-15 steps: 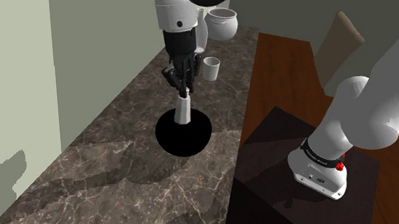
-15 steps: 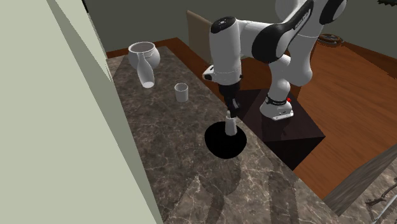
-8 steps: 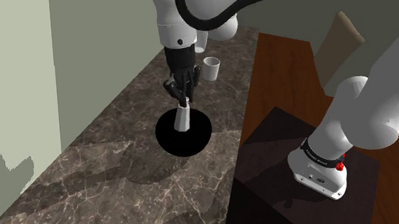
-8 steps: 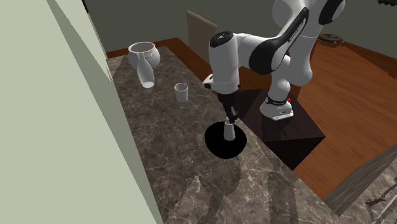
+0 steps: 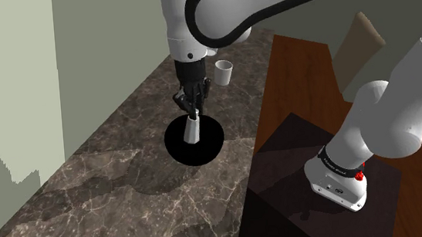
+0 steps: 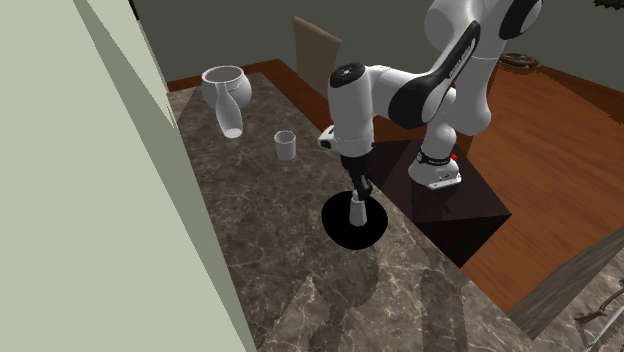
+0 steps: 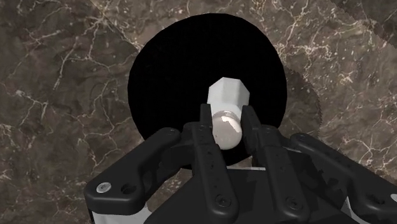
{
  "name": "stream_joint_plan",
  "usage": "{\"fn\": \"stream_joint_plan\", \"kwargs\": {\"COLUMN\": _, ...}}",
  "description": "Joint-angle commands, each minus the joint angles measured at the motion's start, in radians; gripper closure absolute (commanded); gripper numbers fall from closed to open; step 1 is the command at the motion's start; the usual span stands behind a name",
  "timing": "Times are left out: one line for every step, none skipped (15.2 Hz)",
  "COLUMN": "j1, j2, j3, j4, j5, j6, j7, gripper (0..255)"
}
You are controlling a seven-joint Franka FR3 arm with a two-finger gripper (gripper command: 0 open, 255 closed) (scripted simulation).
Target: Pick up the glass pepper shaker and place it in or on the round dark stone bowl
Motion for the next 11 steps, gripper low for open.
{"fn": "stream_joint_plan", "kwargs": {"j1": 0.0, "j2": 0.005, "j3": 0.0, "j4": -0.006, "j5": -0.001, "j6": 0.0, "j7": 0.0, "gripper": 255}}
{"fn": "stream_joint_plan", "kwargs": {"j1": 0.0, "j2": 0.005, "j3": 0.0, "j4": -0.006, "j5": -0.001, "j6": 0.0, "j7": 0.0, "gripper": 255}}
{"fn": "stream_joint_plan", "kwargs": {"j1": 0.0, "j2": 0.005, "j3": 0.0, "j4": -0.006, "j5": -0.001, "j6": 0.0, "j7": 0.0, "gripper": 255}}
{"fn": "stream_joint_plan", "kwargs": {"j1": 0.0, "j2": 0.005, "j3": 0.0, "j4": -0.006, "j5": -0.001, "j6": 0.0, "j7": 0.0, "gripper": 255}}
{"fn": "stream_joint_plan", "kwargs": {"j1": -0.001, "j2": 0.003, "j3": -0.001, "j4": -0.007, "j5": 0.0, "j6": -0.001, "j7": -0.001, "gripper": 0}}
{"fn": "stream_joint_plan", "kwargs": {"j1": -0.001, "j2": 0.001, "j3": -0.001, "j4": -0.007, "j5": 0.0, "j6": -0.003, "j7": -0.001, "gripper": 0}}
{"fn": "stream_joint_plan", "kwargs": {"j1": -0.001, "j2": 0.001, "j3": -0.001, "j4": -0.007, "j5": 0.0, "j6": -0.003, "j7": -0.002, "gripper": 0}}
{"fn": "stream_joint_plan", "kwargs": {"j1": -0.001, "j2": 0.002, "j3": -0.001, "j4": -0.007, "j5": 0.0, "j6": -0.003, "j7": -0.002, "gripper": 0}}
{"fn": "stream_joint_plan", "kwargs": {"j1": -0.001, "j2": 0.002, "j3": -0.001, "j4": -0.007, "j5": 0.0, "j6": -0.003, "j7": -0.002, "gripper": 0}}
{"fn": "stream_joint_plan", "kwargs": {"j1": 0.0, "j2": 0.005, "j3": 0.0, "j4": -0.006, "j5": -0.001, "j6": 0.0, "j7": 0.0, "gripper": 0}}
{"fn": "stream_joint_plan", "kwargs": {"j1": -0.003, "j2": 0.001, "j3": -0.003, "j4": 0.023, "j5": -0.002, "j6": -0.033, "j7": 0.001, "gripper": 0}}
